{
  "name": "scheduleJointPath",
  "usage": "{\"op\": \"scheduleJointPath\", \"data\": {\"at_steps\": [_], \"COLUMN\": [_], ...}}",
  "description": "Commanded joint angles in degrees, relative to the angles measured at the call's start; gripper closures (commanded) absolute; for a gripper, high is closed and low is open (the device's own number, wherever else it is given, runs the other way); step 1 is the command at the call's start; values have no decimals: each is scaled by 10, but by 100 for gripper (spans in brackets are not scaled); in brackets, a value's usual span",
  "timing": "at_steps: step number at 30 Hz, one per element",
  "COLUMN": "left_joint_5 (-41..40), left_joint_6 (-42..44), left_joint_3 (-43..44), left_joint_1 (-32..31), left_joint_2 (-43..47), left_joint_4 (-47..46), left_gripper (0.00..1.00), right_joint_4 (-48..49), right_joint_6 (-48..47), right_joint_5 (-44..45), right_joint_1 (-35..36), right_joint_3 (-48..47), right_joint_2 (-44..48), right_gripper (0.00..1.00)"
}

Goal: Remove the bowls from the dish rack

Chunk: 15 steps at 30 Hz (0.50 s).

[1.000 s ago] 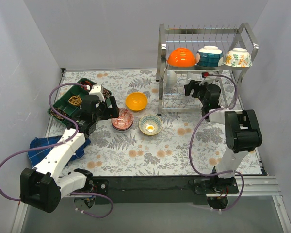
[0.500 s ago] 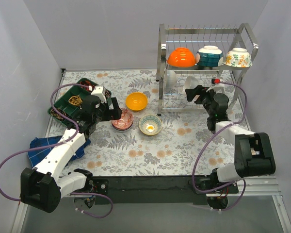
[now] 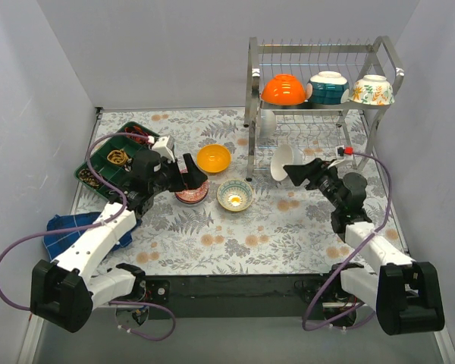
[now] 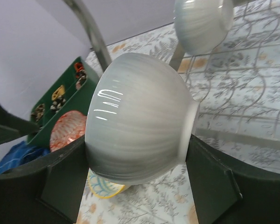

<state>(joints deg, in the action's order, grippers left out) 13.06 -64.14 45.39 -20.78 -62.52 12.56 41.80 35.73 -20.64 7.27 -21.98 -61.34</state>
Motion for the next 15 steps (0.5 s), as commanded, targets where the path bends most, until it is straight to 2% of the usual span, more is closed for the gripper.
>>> {"op": "scheduleJointPath", "data": {"at_steps": [1, 6, 9, 15], "left_joint_5": [-2, -55, -72, -143], "left_joint_6": [-63, -108, -140, -158], "left_joint_3": [-7, -5, 2, 31], "left_joint_1": [-73, -167, -199, -262], "left_joint_2": [5, -39, -78, -141], "left_joint_4": [-51, -120, -148, -170], "left_gripper": [2, 2, 2, 9], "right_joint_4": [54, 101, 147, 218], "right_joint_6": [81, 146, 194, 230], "right_joint_5": [-83, -151, -164, -186], "right_joint_1": [5, 21, 28, 41], "right_joint_3": [26, 59, 94, 134], "right_joint_2": [61, 81, 89, 94], "right_gripper": [98, 98, 98, 97]}}
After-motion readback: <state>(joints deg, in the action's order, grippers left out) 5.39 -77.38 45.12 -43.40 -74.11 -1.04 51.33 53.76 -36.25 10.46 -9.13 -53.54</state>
